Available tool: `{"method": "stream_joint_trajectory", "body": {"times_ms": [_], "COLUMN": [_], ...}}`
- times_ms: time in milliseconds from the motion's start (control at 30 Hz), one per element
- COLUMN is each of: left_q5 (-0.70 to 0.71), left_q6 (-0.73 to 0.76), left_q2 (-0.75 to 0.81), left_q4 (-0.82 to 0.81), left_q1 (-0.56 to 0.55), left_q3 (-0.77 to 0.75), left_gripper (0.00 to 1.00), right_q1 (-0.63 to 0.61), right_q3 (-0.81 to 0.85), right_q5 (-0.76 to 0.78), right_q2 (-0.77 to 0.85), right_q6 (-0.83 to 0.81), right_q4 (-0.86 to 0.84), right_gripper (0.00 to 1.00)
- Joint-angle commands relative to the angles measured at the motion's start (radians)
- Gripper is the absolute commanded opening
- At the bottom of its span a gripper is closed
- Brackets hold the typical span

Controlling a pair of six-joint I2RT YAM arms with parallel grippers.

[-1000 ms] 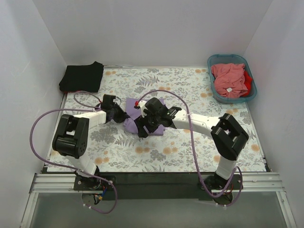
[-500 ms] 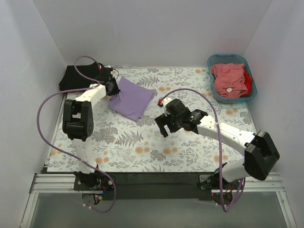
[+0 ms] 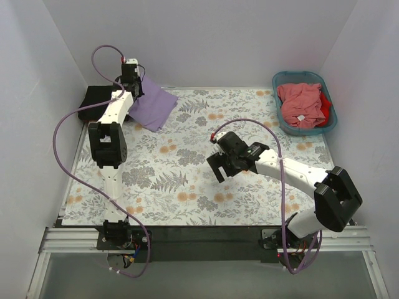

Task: Fold and stack the t-shirts
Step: Neatly place the folded tshirt to the corner

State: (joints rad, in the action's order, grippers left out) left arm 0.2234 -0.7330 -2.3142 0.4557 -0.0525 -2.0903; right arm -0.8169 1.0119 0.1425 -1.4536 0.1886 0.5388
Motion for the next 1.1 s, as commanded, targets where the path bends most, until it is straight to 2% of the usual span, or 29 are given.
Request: {"method": "stream_joint_trajectory", "body": {"times_ms": [0,167,633,1067], "left_q5": [0.022,0.017,-0.05,-0.147], "left_q6": [0.083,0.119,0.083,0.087], "left_q2": [-0.013,-0.039,-0.01,-0.068], "left_q4": [0.012,0.029,0.126,0.094], "left_q1": [0.016,0.034,0.146,0.282], "left_q3": [-0.159,-0.226,-0.318,-0.358], "left_gripper": [0.0,0.0,0.0,0.0], "right_q1": [0.009,0.012,0.012,0.012], "right_q3": [0.074,0.123,0.183,0.266], "right_q5": [-0.02,-0.017,-0.069,-0.098], "right_q2": [-0.016,-0.066,-0.146,-0.229], "right_q6": [0.025,0.015,0.008,0.009], "right_q4": [0.044,0.084,0.107,0.161], "right_gripper": [0.98,0.98,0.97,0.96]}}
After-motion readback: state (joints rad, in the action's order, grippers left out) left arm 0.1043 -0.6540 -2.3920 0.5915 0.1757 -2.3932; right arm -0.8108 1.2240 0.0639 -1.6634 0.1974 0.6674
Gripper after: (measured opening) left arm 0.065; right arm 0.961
